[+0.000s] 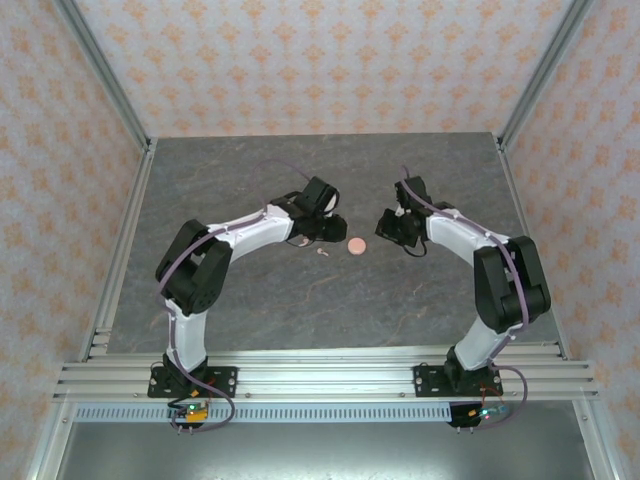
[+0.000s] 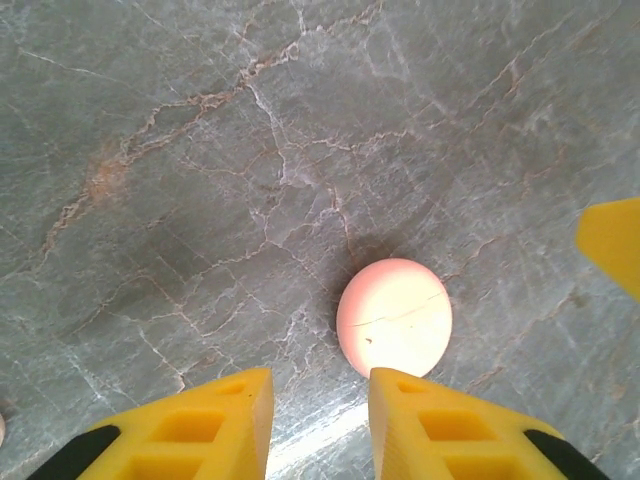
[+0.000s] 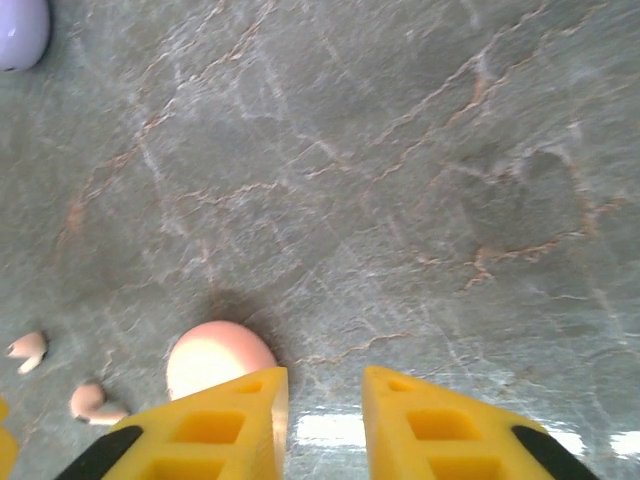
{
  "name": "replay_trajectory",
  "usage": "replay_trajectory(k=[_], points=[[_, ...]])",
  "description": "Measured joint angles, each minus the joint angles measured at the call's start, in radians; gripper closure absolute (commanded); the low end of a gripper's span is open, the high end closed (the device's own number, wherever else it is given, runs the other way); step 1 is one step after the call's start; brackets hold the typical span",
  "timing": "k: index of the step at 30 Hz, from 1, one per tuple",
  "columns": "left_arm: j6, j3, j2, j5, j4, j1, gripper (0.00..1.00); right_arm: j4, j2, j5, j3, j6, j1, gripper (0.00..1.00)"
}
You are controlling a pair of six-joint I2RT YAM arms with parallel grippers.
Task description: Insert the wireless bluetooth earbuds into the charging case
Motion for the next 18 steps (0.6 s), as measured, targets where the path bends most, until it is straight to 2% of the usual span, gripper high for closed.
replay_trajectory(k=[3,9,18], points=[[-0.058,-0.072,-0.028,0.040,0.081,0.027,0.66,0.050,0.000,-0.082,-0.039,-0.008,-0.015,0.64],[-0.161,-0.140,-0.030,0.136,0.204,0.066,0.65,0.126,0.010,-0.206,-0.073,-0.011,-0.017,0.65],[-0.203,-0.144,0.001,0.208,0.284,0.047,0.58,0.175,0.084,-0.265,-0.073,-0.004,-0.017,0.66]])
